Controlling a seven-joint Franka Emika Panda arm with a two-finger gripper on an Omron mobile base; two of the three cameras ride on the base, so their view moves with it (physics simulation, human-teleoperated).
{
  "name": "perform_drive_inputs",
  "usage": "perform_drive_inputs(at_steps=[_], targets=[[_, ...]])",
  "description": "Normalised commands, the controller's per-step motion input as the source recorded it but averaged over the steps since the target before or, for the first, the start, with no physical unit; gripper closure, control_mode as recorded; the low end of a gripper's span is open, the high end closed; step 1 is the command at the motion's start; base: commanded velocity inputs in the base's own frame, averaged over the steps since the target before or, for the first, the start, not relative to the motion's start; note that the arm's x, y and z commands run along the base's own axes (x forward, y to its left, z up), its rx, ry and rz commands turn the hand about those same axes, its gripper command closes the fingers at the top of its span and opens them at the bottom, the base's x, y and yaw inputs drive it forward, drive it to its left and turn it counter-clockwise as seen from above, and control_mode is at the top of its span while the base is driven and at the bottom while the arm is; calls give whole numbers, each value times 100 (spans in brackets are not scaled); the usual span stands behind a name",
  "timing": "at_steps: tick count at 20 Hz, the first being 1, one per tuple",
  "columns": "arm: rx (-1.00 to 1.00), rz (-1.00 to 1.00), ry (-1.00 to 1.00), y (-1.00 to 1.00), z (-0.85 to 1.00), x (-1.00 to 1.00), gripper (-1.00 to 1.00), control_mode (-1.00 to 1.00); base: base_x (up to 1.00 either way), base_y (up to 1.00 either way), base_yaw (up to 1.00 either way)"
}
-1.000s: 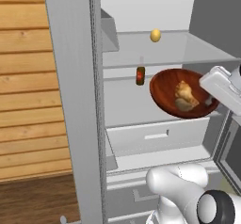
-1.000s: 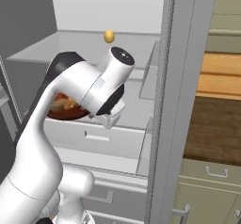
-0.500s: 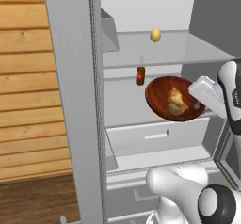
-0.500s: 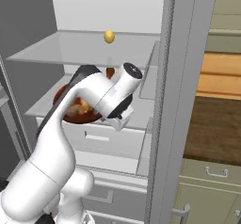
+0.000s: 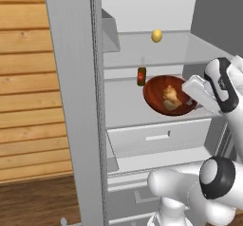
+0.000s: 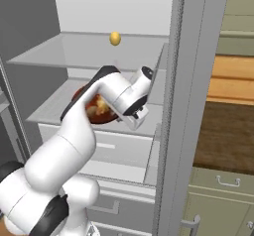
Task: Pick the chicken drumstick and sweet potato from their plates and place them in the bowl. Then put the bowl in the fridge.
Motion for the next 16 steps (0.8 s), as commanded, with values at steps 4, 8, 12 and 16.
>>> perform_drive_inputs(at_steps=[4,8,12,16], targets=[[-3,-4,0,1,-51,48,100,-100,0,0,0],[-3,-11,0,13,-43,50,100,-100,0,0,0],[0,-11,0,0,-39,35,100,-100,0,0,0],[-1,-7,0,0,-41,32,100,-100,0,0,0]])
